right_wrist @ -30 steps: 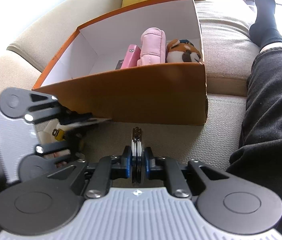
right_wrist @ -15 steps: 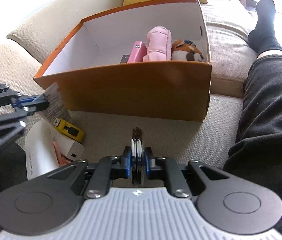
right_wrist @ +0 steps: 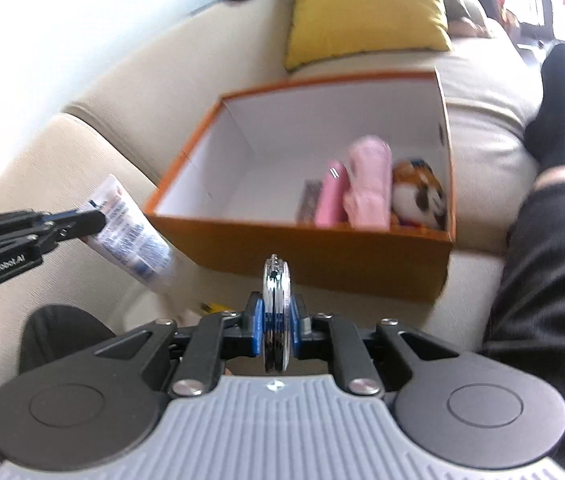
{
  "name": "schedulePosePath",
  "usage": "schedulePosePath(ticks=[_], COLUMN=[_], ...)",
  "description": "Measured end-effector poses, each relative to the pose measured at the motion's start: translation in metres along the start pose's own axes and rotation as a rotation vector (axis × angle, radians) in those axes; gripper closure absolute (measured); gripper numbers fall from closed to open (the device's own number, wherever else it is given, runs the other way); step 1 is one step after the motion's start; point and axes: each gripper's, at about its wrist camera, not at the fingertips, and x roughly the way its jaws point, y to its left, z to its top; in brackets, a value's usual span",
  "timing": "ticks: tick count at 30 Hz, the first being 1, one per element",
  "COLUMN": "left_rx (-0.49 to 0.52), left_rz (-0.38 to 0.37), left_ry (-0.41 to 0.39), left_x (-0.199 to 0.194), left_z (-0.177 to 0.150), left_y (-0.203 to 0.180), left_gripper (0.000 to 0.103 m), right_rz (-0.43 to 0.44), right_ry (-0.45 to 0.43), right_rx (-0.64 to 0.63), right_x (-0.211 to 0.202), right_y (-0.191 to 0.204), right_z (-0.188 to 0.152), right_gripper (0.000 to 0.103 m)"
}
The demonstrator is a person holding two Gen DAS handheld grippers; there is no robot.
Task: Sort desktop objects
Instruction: 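Carry the mirror with the right tool while the left carries the tube into the box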
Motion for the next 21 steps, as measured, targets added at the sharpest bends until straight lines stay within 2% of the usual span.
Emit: schedulePosePath(ticks=[5,10,16,21], left_rx=[-0.031,-0.032,-0.042,-0.068], left_rz=[-0.047,-0.027,0.007,0.008], left_ry=[-0.057,-0.100,-0.084,-0.034], left_x=[-0.001,0.015,0.060,0.096], left_z=[0.020,0.042,0.048,0.041], left_y=[0.006,0.012,0.020,0.031], left_gripper=[0.098,0.098,0.098,0.098], right_rz=[0.033,0.037,0.012,0.020], right_ry=[-0.063,-0.085,0.058,0.242], right_rx=[-0.040,-0.077,-0.113,-0.182], right_x=[-0.011,0.011,0.088,0.148], right_y=[0.014,0.023,0.023,0.022], right_z=[0.037,0.075,0.101,0.104], right_gripper=[0.089,0.089,0.089,0.089])
